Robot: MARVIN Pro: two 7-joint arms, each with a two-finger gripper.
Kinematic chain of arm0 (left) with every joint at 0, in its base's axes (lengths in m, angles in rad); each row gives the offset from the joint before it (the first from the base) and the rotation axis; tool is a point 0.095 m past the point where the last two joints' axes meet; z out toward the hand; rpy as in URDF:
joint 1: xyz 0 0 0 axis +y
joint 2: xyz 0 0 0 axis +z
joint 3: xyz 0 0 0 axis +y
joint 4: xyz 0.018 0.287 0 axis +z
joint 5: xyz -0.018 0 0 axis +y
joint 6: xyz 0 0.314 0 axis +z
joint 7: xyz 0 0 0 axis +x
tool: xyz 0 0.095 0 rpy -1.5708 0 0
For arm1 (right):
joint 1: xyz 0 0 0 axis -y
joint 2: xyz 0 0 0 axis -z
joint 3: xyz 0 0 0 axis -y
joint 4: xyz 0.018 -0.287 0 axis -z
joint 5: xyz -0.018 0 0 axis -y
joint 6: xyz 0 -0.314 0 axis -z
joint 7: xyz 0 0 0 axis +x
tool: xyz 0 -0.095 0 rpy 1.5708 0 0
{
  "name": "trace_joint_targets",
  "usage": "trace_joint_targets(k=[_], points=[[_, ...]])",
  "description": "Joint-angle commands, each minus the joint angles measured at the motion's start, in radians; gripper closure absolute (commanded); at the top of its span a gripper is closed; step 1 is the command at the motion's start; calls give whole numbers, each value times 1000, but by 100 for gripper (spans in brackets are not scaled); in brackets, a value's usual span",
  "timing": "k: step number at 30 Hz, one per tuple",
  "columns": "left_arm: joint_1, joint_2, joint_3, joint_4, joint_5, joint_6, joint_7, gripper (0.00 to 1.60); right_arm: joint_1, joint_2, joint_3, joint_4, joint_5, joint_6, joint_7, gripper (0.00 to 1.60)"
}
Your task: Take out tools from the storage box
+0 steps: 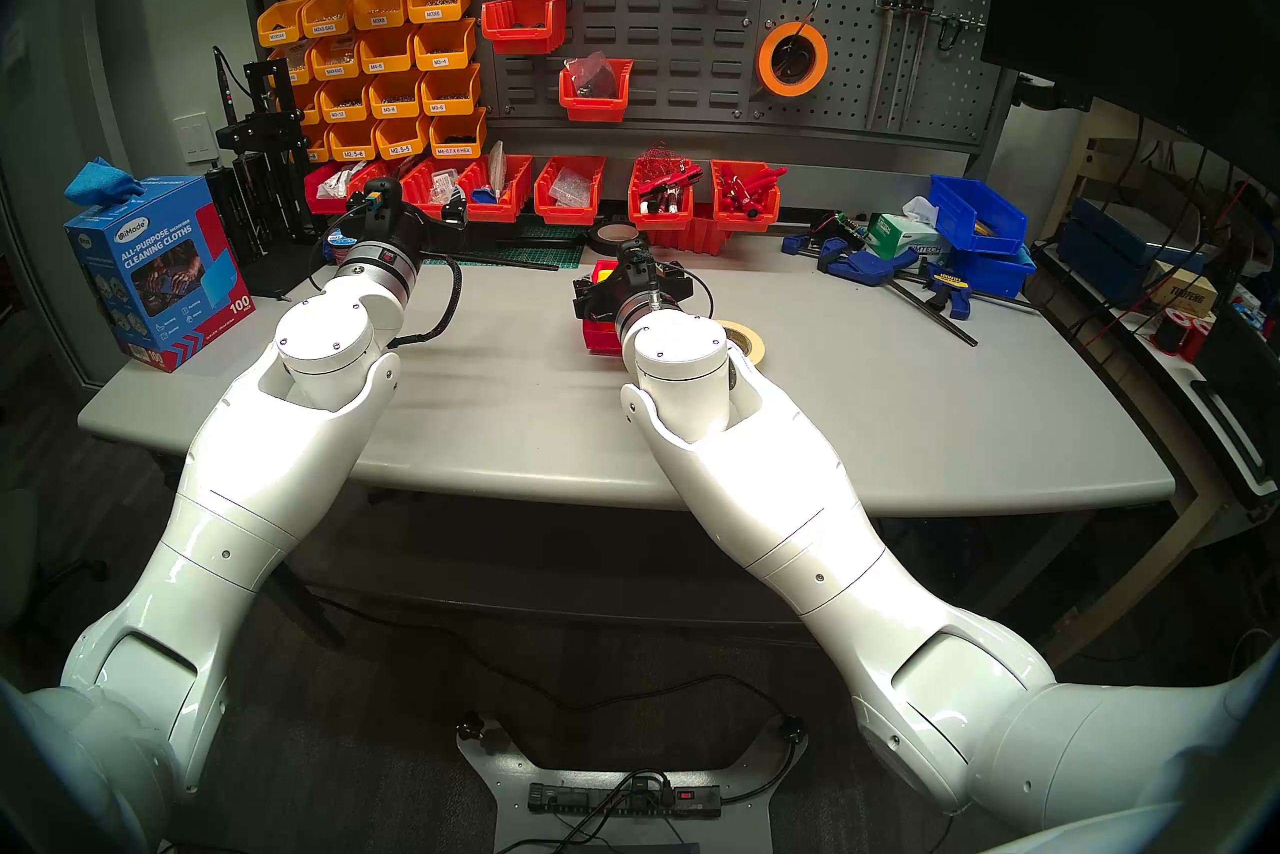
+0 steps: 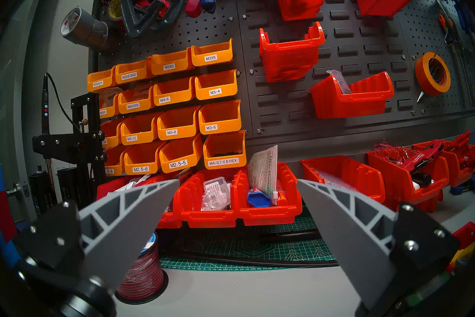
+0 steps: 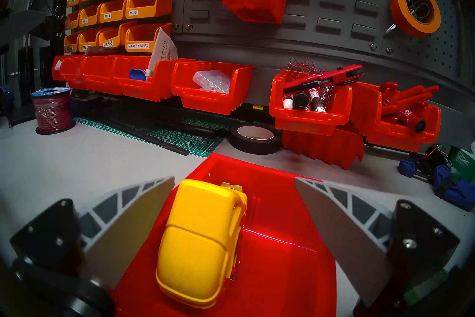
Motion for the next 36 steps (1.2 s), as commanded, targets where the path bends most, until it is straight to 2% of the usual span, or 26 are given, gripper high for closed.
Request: trace_joint_targets(k=[1, 10, 28, 36], points=[[-15, 2, -7, -8, 0, 0, -1, 0, 19, -2, -1, 7, 7, 18, 18, 0], [-15, 2, -7, -8, 0, 0, -1, 0, 44, 0, 1, 19, 19, 71, 41, 0], [-15, 2, -7, -8, 0, 0, -1, 0, 68, 8, 2, 39, 34, 98, 65, 0], [-15, 2, -7, -8, 0, 0, -1, 0, 71, 8, 0, 41, 36, 99, 68, 27]])
